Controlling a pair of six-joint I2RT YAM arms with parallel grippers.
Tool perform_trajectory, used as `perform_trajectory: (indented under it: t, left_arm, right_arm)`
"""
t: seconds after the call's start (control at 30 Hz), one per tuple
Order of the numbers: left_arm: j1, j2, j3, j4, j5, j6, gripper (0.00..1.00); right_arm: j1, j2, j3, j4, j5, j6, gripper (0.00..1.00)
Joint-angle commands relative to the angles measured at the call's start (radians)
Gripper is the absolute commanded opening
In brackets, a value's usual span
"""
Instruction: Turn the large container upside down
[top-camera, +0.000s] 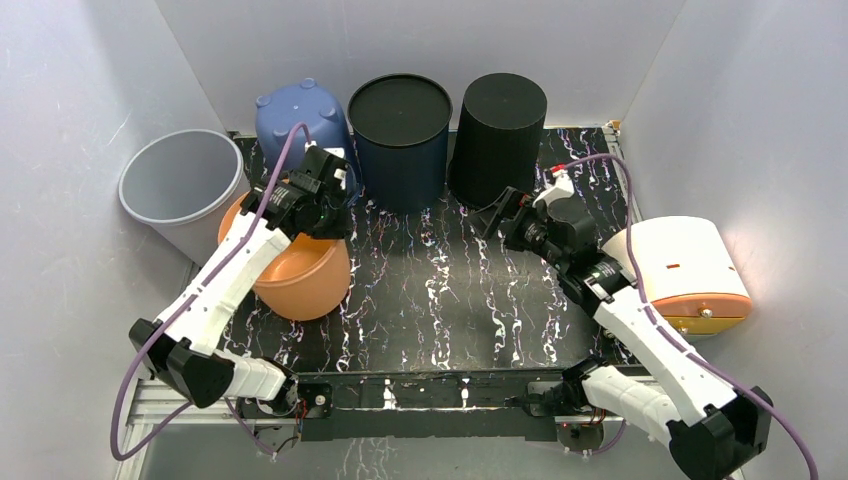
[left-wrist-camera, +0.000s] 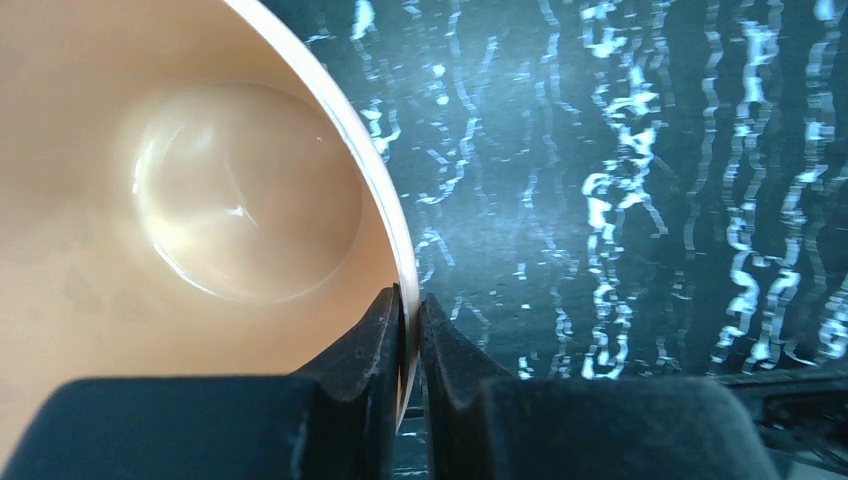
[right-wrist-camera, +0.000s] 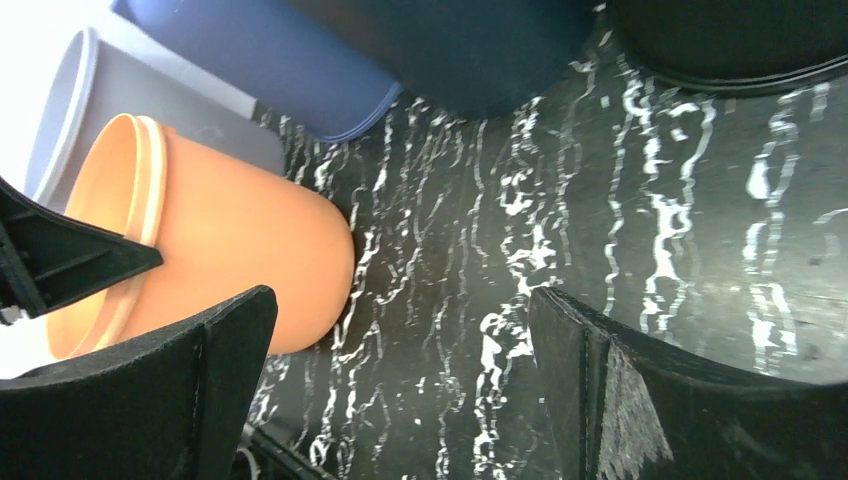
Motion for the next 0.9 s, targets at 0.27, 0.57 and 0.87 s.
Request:
perform_trajectory:
  t: [0.27, 0.57, 0.87]
  left_arm:
    - [-0.079, 0.107, 0.215, 0.136, 0.419, -0.117, 0.0]
    - [-0.135, 0.14, 0.285, 0.326, 0.605, -0.226, 0.0]
    - [-0.157, 0.082, -0.014, 0.841, 0.78, -0.491, 0.0]
  right_arm:
    - [-0.007, 0.094, 0.424, -0.567, 0.258, -0.154, 0.98]
    - [-0.007, 0.057, 0.493, -0.658, 0.452, -0.049, 0.98]
    - [-0.008, 0.007, 0.59, -0.759, 0.688, -0.052, 0.98]
